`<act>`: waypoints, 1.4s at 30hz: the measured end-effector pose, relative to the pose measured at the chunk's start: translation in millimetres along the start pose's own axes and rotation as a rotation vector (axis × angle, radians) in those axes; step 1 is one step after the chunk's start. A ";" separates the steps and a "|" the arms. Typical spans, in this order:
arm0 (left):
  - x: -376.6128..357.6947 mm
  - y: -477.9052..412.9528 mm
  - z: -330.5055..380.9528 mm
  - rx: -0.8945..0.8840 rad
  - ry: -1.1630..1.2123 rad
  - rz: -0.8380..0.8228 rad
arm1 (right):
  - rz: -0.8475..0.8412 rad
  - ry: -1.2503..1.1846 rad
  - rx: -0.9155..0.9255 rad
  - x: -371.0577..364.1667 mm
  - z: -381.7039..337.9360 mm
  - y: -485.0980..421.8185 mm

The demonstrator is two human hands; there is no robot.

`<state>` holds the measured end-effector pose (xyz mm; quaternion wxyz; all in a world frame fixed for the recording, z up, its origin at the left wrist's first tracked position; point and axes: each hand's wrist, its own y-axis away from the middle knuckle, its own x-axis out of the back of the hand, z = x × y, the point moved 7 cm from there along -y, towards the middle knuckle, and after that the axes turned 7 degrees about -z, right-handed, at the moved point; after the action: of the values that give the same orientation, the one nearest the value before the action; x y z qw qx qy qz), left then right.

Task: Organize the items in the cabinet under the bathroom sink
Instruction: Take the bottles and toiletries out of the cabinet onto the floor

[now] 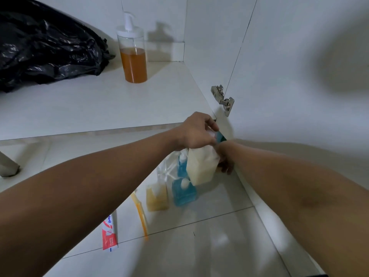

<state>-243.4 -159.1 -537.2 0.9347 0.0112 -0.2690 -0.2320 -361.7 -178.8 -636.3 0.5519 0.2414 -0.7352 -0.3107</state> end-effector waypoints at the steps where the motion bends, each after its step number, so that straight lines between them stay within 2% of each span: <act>1: 3.1 -1.9 -1.3 0.007 -0.001 0.003 | -0.023 0.043 -0.024 -3.9 0.9 -3.6; 6: 0.5 -12.7 -8.9 0.016 0.003 0.022 | -0.066 0.267 -0.172 -21.5 26.3 -17.4; 11: -21.3 -21.9 -22.4 0.035 -0.075 -0.017 | -0.135 0.331 -0.145 -43.6 38.3 -34.2; 21: -44.8 -30.1 -68.2 0.152 -0.024 0.064 | -0.071 0.254 -0.101 -50.2 44.0 -54.2; 26: -46.1 -33.1 -70.8 0.133 -0.043 0.104 | -0.078 0.272 -0.018 -50.1 34.6 -61.9; 32: -44.3 -35.9 -67.5 0.087 -0.164 0.098 | -0.087 0.245 -0.094 -50.9 41.7 -64.7; 39: -40.0 -31.8 -64.1 0.071 -0.239 0.099 | -0.038 0.253 -0.054 -45.8 37.6 -113.3; 42: -32.7 -26.7 -61.5 0.082 -0.222 0.114 | -0.006 0.243 -0.035 -26.9 12.6 -67.4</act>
<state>-248.0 -175.0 -609.9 0.9097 0.0085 -0.3801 -0.1672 -365.6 -204.1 -705.4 0.6402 0.2698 -0.6566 -0.2937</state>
